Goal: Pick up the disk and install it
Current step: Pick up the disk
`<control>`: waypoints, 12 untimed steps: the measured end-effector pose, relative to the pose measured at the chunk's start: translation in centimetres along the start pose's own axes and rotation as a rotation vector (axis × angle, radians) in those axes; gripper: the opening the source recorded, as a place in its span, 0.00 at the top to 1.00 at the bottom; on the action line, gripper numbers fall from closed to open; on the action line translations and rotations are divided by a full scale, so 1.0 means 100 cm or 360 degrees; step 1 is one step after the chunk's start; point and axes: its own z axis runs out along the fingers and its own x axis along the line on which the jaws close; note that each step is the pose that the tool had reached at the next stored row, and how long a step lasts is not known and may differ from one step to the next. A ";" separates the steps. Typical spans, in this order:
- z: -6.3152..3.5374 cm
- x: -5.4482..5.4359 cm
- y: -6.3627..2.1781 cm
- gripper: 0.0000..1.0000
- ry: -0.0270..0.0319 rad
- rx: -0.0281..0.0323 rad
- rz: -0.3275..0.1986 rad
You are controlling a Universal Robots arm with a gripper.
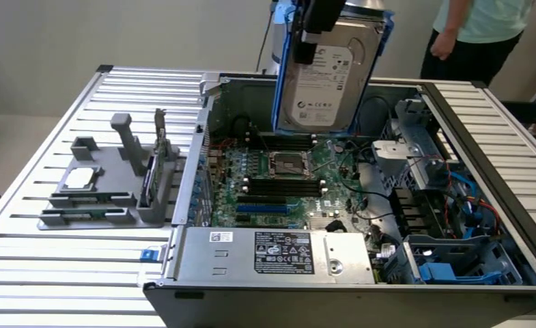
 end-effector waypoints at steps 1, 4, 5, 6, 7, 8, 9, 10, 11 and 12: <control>-0.0018 0.001 -0.0042 0.67 -0.00003 -0.00001 0.0000; -0.0069 0.006 -0.0174 0.67 -0.00004 -0.00002 0.0000; -0.0083 0.008 -0.0217 0.67 -0.00009 -0.00002 -0.0001; -0.0095 0.010 -0.0259 0.67 -0.00010 -0.00005 0.0000; -0.0101 0.012 -0.0302 0.67 -0.00009 -0.00018 -0.0001; -0.0107 0.014 -0.0343 0.67 -0.00011 -0.00033 -0.0001; -0.0116 0.016 -0.0383 0.67 -0.00013 -0.00051 -0.0001; -0.0131 0.018 -0.0419 0.67 -0.00015 -0.00060 -0.0001; -0.0149 0.021 -0.0454 0.67 -0.00016 -0.00067 -0.0001; -0.0168 0.023 -0.0490 0.67 -0.00015 -0.00071 -0.0001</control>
